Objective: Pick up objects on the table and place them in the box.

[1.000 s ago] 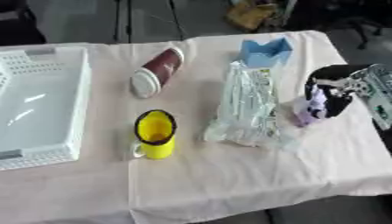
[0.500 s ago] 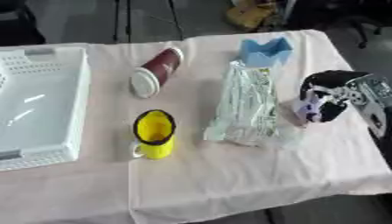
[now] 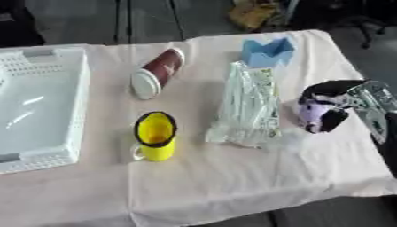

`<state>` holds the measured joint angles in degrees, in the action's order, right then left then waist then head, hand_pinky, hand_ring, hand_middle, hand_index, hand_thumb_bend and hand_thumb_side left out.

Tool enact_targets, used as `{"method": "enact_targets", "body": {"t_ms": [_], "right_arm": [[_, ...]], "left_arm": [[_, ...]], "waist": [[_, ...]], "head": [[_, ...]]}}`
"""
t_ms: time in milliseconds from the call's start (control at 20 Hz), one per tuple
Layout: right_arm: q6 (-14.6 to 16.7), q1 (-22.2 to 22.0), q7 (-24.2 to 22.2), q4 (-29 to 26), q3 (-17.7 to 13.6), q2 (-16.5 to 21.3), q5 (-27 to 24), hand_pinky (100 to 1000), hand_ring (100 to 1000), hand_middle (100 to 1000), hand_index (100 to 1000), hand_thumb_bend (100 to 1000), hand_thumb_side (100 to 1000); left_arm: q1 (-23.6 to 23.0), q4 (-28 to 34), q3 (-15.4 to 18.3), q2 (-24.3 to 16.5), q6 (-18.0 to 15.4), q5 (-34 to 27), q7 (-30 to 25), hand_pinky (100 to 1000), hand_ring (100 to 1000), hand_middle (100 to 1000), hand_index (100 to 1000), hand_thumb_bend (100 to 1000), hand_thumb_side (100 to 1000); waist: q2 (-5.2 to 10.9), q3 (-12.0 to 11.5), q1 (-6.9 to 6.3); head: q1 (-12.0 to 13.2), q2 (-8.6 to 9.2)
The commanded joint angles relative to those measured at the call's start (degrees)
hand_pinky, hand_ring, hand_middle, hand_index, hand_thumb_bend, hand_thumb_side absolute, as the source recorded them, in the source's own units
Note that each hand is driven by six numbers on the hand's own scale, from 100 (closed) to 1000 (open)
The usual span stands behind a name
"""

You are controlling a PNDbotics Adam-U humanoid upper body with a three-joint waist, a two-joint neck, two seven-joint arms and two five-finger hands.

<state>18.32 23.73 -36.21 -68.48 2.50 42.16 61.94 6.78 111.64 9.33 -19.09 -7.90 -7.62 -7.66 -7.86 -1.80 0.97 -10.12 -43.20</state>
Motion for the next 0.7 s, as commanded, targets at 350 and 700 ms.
{"method": "enact_targets", "body": {"t_ms": [350,700], "right_arm": [[-2.3,0.6,2.1,-1.6,-1.2,1.6,5.7,668,846,1000,956,460,522],[-3.5,1.6,1.9,-7.2,-3.8,3.8,5.8,666,825,986,940,444,396]], "left_arm": [[0.4,1.0,0.2,-0.5,-0.1,-0.3,-0.1,348,763,772,787,259,933],[0.3,1.0,0.2,-0.7,-0.1,-0.2,0.0,348,764,772,787,259,932]], "waist": [[0.59,0.1,-0.34],[0.77,0.3,-0.33]], "head": [[-0.1,-0.37],[-0.2,-0.66]]}}
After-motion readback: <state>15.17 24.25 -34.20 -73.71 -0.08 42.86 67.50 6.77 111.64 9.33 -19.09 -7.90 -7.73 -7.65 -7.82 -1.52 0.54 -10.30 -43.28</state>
